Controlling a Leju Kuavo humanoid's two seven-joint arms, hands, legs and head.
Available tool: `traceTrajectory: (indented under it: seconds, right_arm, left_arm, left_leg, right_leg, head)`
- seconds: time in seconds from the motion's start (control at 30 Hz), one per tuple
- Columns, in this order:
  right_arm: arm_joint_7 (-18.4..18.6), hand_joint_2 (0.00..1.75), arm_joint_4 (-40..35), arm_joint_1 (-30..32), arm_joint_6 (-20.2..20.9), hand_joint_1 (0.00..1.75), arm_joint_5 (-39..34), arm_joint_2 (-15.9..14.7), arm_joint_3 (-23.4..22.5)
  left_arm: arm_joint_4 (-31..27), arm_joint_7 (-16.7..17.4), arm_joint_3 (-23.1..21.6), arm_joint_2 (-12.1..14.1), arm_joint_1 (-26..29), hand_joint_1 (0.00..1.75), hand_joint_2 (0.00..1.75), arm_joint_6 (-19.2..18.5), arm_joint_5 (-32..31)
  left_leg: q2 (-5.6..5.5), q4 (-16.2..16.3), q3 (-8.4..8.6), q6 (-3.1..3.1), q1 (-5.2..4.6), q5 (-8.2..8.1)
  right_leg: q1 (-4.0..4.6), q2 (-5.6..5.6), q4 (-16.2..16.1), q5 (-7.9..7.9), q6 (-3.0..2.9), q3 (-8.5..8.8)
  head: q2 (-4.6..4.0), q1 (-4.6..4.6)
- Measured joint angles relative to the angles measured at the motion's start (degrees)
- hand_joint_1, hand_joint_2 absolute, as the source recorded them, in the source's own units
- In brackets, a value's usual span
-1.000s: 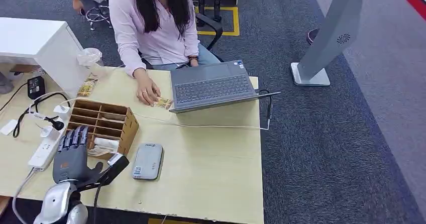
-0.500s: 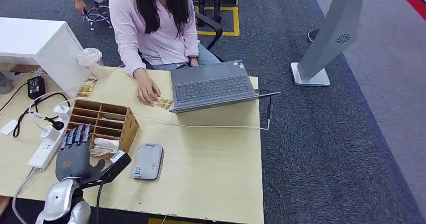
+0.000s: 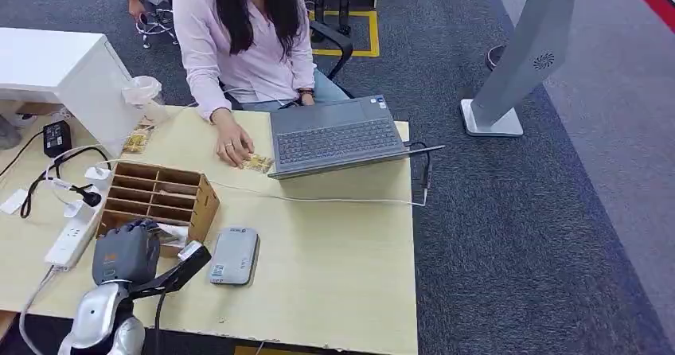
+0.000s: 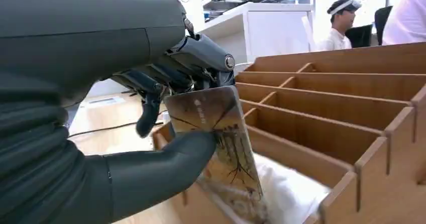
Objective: Pass the card to the sensor for recognition and then transmit it.
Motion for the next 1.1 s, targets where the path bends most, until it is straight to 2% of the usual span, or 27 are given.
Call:
traceTrajectory:
  seconds: [0.7, 0.93, 1.1]
  right_arm:
    - [-0.4, 0.0, 0.0, -0.1, 0.0, 0.0, 1.6, 0.0, -1.5]
    - [-1.0, 0.0, 0.0, -0.1, 0.1, 0.0, 2.5, 0.0, -2.6]
    - [-1.0, 0.0, 0.0, -0.3, 0.1, 0.0, 3.6, 0.0, -3.5]
  left_arm:
    - [0.1, -1.9, 1.7, -0.5, -1.3, 1.75, 1.75, 1.0, 0.7]
    - [-4.8, -3.9, 1.3, -0.7, -1.7, 1.75, 1.75, 0.1, 4.2]
    - [-9.8, -3.3, -1.5, -0.7, -3.7, 1.75, 1.75, -2.1, 6.4]
  left_leg:
    - [-0.01, 0.0, 0.0, 0.0, 0.0, 0.0]
    - [-0.01, 0.0, 0.01, 0.0, 0.0, 0.01]
    - [-0.01, 0.0, 0.01, 0.01, 0.0, 0.01]
  right_leg:
    - [0.0, 0.0, 0.0, 0.01, 0.01, 0.0]
    - [0.0, 0.0, 0.0, 0.01, 0.01, -0.01]
    - [0.0, -0.01, 0.0, 0.02, 0.01, 0.0]
  head:
    - [0.0, -0.02]
    - [0.0, 0.0]
    - [0.0, 0.02]
